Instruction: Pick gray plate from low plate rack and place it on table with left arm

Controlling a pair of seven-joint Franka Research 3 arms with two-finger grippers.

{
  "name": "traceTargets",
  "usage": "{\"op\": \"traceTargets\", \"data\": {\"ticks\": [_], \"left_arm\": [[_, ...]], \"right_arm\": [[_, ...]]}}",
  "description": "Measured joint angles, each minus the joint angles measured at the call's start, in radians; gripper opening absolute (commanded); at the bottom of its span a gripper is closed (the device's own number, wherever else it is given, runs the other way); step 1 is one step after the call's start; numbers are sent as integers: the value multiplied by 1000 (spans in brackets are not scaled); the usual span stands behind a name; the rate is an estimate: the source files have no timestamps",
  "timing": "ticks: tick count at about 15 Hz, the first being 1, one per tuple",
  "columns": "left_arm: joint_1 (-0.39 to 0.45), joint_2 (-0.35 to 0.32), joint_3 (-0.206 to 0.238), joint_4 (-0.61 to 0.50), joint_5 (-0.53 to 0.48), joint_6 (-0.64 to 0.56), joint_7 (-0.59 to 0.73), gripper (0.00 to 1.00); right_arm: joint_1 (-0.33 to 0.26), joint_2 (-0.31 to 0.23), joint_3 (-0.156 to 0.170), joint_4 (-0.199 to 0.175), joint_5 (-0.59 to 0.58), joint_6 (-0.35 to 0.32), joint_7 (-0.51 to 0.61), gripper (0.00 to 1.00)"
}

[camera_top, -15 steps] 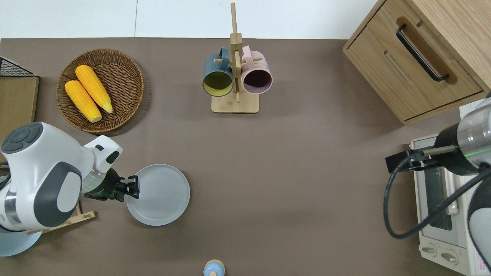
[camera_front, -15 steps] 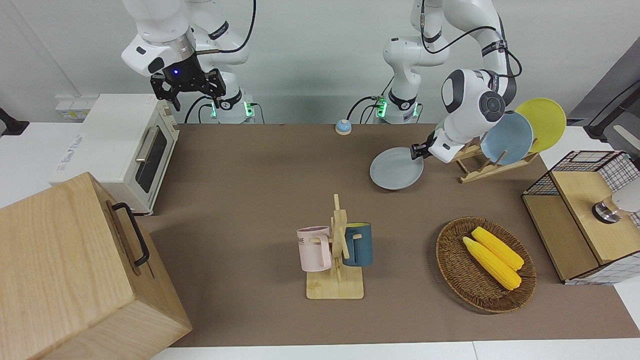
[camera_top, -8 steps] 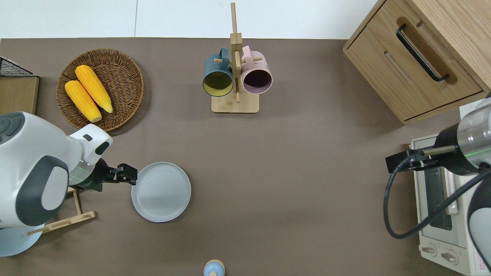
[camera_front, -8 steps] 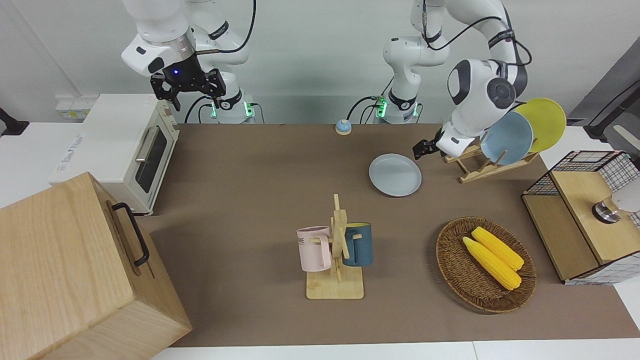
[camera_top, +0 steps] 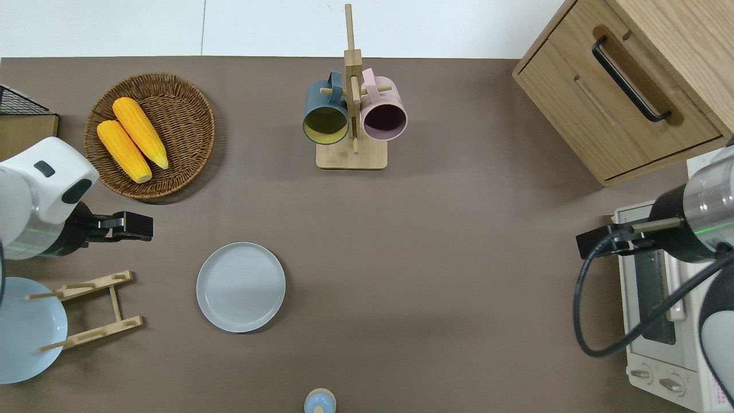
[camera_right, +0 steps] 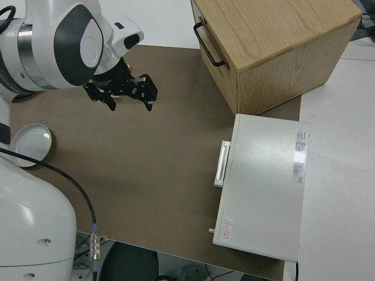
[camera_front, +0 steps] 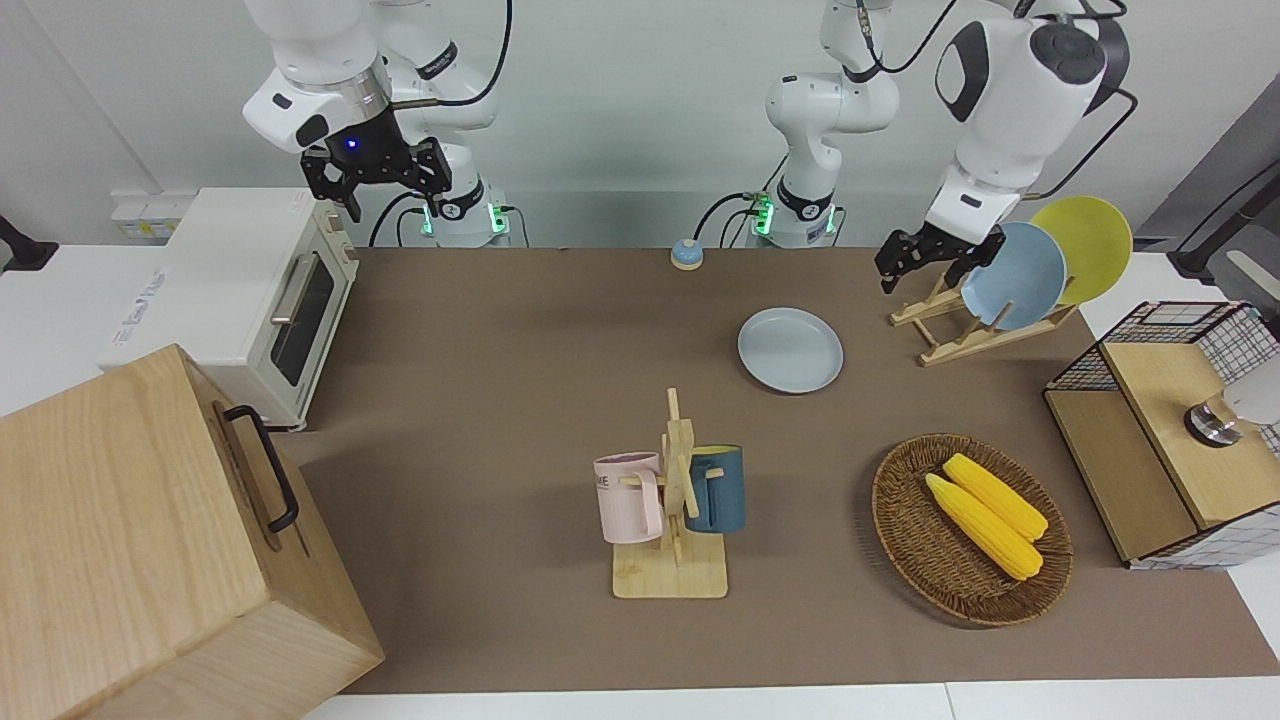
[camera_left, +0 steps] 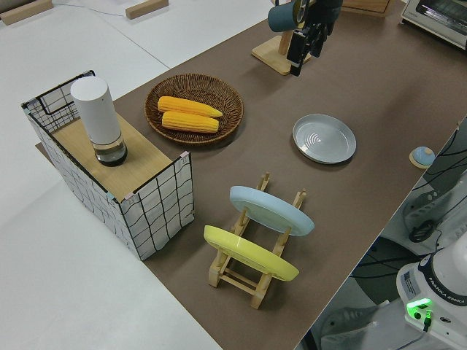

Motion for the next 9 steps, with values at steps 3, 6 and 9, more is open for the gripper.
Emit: {"op": "traceTargets", "data": {"ticks": [3, 6, 9], "left_arm": [[0, -12, -4, 56, 8, -36, 17, 991], [0, -15, -6, 68, 8, -44, 18, 993], [0, -15, -6, 68, 9, -45, 18, 993]], "right_arm": [[0, 0, 0, 0, 0, 0, 0, 987], [0, 0, 0, 0, 0, 0, 0, 990], [0, 0, 0, 0, 0, 0, 0, 990]]}}
